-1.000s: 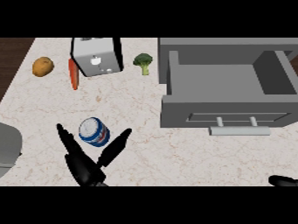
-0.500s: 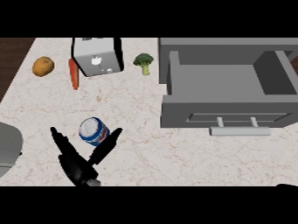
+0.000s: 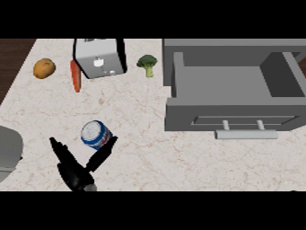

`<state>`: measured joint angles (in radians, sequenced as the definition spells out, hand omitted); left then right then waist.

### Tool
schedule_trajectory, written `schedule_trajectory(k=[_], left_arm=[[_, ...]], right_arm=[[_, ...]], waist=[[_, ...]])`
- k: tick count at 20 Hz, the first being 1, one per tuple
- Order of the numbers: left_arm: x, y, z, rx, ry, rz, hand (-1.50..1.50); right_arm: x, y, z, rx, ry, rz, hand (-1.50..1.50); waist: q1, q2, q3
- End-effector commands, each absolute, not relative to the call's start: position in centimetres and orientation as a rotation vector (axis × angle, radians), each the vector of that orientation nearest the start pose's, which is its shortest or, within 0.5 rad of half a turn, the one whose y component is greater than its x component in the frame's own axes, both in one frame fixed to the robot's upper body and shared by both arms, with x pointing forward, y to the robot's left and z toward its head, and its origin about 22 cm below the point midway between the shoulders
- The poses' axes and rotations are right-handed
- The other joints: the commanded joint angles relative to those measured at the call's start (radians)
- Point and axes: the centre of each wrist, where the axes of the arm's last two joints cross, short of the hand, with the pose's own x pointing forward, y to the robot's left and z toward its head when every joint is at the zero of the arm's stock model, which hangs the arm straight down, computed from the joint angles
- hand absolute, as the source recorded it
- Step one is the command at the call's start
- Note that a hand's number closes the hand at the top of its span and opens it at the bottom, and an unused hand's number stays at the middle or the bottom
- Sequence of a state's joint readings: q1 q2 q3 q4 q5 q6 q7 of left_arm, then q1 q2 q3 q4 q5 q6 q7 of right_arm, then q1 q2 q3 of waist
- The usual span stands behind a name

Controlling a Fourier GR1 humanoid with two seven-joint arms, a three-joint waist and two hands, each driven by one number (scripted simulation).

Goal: Pick up the can, place it into the drawer and close the drawer

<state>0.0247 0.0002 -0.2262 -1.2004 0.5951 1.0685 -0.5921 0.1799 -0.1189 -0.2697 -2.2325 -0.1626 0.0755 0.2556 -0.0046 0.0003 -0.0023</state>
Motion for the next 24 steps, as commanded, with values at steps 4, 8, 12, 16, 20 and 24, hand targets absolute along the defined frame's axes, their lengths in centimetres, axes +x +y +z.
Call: schedule_trajectory(k=[4,8,12,16,20,24], left_arm=[[22.5,18.6,-12.5,0.715,-1.36,0.712,-1.5],[25.7,19.7,-12.9,0.674,-1.374,0.671,-1.5],[25.4,20.9,-13.7,0.605,-1.391,0.618,-1.5],[26.9,19.4,-13.2,0.507,-1.443,0.619,1.5],[26.6,17.9,-12.8,0.476,-1.481,0.613,1.5],[29.3,19.3,-12.2,0.391,-1.528,0.518,1.5]], right_arm=[[16.3,-29.2,14.2,-0.205,-1.827,-0.055,-1.5],[16.1,-29.0,14.6,-0.207,-1.839,-0.057,-1.5],[15.4,-28.5,14.2,-0.209,-1.858,-0.041,-1.5],[16.7,-30.5,13.9,-0.205,-1.845,-0.055,-1.5],[16.0,-30.4,13.8,-0.224,-1.875,-0.097,-1.5],[17.0,-30.4,14.7,-0.241,-1.872,-0.056,-1.5]], waist=[[0.0,0.0,0.001],[-0.003,0.001,0.002],[-0.004,0.001,0.002],[-0.003,0.001,0.002],[-0.001,-0.001,0.002],[-0.002,0.001,0.002]])
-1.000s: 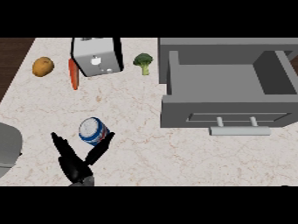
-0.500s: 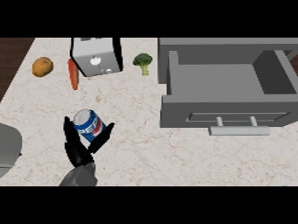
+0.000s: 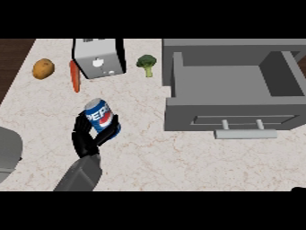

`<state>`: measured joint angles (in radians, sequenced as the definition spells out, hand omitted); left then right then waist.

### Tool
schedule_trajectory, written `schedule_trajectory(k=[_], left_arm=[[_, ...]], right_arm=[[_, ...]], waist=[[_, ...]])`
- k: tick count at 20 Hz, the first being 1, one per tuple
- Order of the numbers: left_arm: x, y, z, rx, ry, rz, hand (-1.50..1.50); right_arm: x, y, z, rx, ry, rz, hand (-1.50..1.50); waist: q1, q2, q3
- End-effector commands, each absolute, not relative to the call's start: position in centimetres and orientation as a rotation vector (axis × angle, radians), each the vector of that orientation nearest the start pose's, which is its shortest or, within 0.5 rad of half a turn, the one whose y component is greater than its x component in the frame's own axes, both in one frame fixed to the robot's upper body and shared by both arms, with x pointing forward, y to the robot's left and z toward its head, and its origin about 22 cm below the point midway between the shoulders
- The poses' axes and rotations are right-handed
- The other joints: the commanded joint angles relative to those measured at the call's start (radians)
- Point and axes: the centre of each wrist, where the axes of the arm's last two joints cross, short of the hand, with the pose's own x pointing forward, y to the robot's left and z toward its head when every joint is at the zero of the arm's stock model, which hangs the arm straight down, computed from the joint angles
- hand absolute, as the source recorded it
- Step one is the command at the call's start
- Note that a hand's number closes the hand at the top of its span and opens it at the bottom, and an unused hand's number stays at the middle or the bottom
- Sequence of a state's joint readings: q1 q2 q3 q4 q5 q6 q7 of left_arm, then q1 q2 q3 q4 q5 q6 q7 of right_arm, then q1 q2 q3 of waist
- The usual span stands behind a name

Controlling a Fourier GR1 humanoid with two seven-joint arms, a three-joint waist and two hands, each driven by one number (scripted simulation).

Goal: Pick up the can, place it into the drawer and close the drawer

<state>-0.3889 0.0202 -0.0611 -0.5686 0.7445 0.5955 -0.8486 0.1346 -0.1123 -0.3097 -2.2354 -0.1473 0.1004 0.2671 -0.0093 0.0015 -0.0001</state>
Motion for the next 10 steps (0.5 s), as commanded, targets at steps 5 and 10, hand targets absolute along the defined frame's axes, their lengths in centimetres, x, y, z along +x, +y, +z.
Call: schedule_trajectory(k=[5,10], left_arm=[[31.4,20.9,-10.7,0.063,-1.557,0.131,1.5],[32.7,23.3,-10.1,-0.057,-1.614,0.148,1.5]], right_arm=[[17.0,-30.7,13.9,-0.225,-1.869,-0.046,-1.5],[17.7,-30.4,14.8,-0.259,-1.874,-0.052,-1.5]], waist=[[-0.033,0.009,-0.002],[-0.011,0.007,-0.002]])
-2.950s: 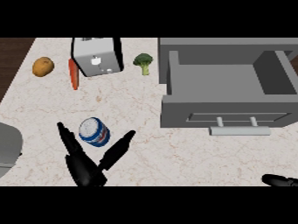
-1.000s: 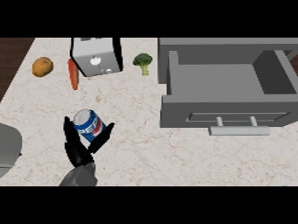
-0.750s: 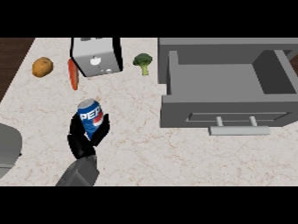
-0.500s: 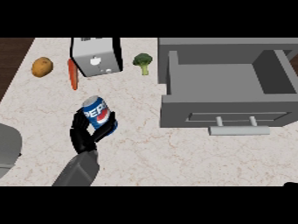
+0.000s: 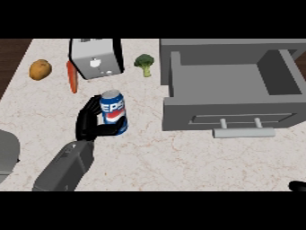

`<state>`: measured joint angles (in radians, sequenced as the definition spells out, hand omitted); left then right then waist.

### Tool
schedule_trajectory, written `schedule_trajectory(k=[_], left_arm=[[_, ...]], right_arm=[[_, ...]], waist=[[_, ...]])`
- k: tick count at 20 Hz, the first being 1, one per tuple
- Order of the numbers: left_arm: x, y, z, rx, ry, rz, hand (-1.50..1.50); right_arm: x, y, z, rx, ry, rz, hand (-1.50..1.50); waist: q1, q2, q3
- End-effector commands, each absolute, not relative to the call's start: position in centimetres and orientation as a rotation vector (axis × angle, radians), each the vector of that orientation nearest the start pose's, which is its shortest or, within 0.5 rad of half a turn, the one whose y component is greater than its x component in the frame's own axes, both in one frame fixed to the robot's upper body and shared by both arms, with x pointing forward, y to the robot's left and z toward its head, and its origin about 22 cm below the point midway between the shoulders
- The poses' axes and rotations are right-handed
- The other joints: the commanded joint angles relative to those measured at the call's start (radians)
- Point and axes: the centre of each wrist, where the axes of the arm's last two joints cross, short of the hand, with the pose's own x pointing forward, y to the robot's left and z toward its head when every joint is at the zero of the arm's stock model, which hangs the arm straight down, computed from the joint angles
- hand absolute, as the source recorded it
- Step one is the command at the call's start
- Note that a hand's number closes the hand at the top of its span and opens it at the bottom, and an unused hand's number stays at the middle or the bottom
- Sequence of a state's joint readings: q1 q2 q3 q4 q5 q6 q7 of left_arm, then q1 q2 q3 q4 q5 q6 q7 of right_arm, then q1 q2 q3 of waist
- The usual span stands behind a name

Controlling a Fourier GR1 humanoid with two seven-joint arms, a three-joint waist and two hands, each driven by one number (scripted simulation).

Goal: Pick up the can, place it into the drawer and close the drawer

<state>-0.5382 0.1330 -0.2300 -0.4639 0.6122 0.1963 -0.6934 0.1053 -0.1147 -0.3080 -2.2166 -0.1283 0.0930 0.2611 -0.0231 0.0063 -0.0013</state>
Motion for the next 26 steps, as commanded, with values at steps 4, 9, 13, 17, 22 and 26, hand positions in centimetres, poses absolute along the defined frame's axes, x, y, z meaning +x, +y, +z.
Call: schedule_trajectory(k=[4,9,13,17,22,26], left_arm=[[35.6,20.6,-7.0,-0.076,-1.647,0.087,1.5],[38.3,16.7,-2.4,-0.122,-1.651,0.006,1.5],[39.3,14.3,1.6,-0.114,-1.701,-0.023,1.5],[40.0,12.0,6.1,-0.161,-1.694,-0.037,1.5],[39.8,8.3,12.0,-0.193,-1.7,-0.06,1.5],[40.7,8.1,14.6,-0.148,-1.73,-0.117,1.5]], right_arm=[[15.6,-30.7,15.8,-0.26,-1.887,-0.055,-1.5],[16.1,-28.8,16.0,-0.283,-1.875,-0.043,-1.5],[15.5,-30.7,13.8,-0.29,-1.858,-0.07,-1.5],[15.8,-31.2,15.5,-0.289,-1.865,-0.036,-1.5],[15.8,-30.5,15.0,-0.313,-1.867,-0.063,-1.5],[16.7,-30.8,16.2,-0.314,-1.87,-0.07,-1.5]], waist=[[0.007,-0.006,0.001],[0.019,-0.008,0.001],[0.018,-0.01,0.002],[0.02,-0.011,0.002],[0.021,-0.011,0.002],[0.017,-0.008,0.002]])
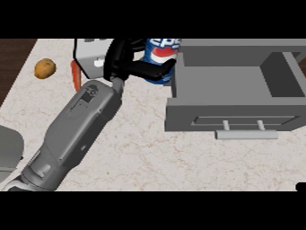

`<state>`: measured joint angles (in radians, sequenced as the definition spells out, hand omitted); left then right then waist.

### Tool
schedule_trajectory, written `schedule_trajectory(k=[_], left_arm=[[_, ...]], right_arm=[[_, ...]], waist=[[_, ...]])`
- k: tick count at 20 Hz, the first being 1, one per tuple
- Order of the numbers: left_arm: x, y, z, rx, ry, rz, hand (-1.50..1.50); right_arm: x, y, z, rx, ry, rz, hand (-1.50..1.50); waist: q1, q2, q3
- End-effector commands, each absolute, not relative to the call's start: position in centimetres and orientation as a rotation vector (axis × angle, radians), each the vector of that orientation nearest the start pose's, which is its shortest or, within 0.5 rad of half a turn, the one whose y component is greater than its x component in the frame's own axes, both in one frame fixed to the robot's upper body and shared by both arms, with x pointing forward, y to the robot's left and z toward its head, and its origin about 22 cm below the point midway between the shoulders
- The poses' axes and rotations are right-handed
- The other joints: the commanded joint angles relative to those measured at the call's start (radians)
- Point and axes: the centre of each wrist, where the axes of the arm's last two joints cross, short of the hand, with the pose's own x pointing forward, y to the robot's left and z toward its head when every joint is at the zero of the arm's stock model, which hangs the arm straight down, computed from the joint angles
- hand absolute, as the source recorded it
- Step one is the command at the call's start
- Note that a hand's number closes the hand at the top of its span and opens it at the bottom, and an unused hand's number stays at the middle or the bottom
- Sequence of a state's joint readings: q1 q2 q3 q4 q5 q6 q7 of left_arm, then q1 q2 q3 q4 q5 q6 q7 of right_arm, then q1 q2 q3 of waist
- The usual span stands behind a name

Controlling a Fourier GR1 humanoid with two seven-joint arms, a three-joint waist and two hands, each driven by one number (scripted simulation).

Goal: Pick up the can, place it into the drawer and close the drawer

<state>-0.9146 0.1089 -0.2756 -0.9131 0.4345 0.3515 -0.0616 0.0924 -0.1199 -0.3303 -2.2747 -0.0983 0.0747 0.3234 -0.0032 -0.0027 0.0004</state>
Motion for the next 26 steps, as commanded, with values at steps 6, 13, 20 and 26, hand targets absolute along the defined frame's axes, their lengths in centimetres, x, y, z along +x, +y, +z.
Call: schedule_trajectory(k=[6,13,20,26], left_arm=[[41.3,4.0,21.3,-0.146,-1.717,-0.157,1.5],[41.6,-0.2,23.8,-0.105,-1.709,-0.195,1.5],[42.5,-1.1,24.4,-0.102,-1.672,-0.22,1.5],[42.6,-2.3,25.2,-0.03,-1.664,-0.225,1.5]], right_arm=[[16.2,-29.5,14.9,-0.297,-1.888,-0.066,-1.5],[17.4,-29.7,16.6,-0.282,-1.898,-0.067,-1.5],[17.4,-27.9,17.6,-0.273,-1.916,-0.062,-1.5],[17.6,-30.2,16.2,-0.258,-1.898,-0.034,-1.5]], waist=[[-0.014,0.004,0.0],[-0.024,0.01,0.0],[-0.046,0.015,0.0],[-0.071,0.016,0.002]])
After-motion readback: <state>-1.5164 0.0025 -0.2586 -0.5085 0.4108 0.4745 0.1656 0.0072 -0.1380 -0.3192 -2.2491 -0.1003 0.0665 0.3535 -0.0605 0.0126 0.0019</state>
